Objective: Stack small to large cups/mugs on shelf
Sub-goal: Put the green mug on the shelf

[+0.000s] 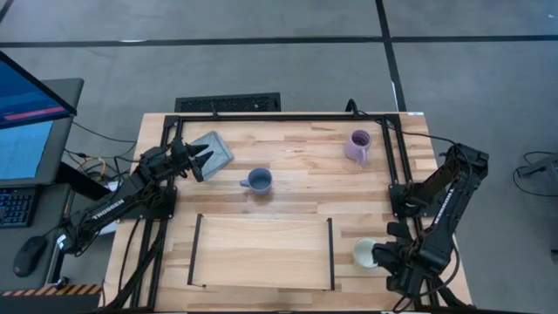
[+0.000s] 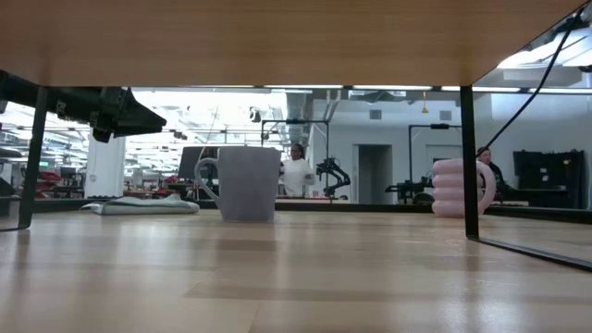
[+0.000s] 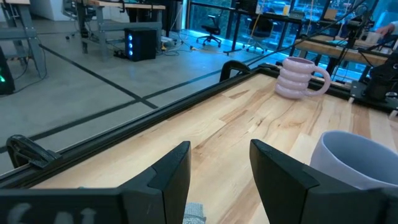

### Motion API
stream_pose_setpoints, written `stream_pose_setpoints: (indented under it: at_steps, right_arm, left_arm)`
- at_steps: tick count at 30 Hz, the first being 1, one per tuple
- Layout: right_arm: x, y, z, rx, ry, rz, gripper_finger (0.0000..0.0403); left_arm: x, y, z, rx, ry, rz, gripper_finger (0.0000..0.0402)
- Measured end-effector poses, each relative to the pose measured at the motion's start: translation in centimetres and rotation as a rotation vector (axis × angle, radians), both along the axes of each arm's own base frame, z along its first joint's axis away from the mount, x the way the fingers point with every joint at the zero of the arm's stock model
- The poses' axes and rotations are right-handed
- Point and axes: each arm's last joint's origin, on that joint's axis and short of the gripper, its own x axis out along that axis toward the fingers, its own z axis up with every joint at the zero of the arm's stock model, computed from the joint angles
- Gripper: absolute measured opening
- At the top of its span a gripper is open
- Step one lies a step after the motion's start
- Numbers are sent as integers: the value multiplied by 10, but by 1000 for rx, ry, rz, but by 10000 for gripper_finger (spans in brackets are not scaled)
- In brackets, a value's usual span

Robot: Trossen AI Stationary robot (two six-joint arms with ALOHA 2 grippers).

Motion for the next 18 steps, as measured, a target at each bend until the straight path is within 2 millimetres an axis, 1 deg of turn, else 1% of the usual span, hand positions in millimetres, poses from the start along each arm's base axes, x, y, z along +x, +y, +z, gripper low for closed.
stream_pose_setpoints:
  at_steps: [9, 18]
  right_arm:
    - [-1, -5, 8, 20, -45, -42, 71]
    - [-7, -16, 19, 27, -48, -88, 67]
  left_arm:
    - [0, 0, 0, 0, 0, 0, 156]
    - [0, 0, 0, 0, 0, 0, 156]
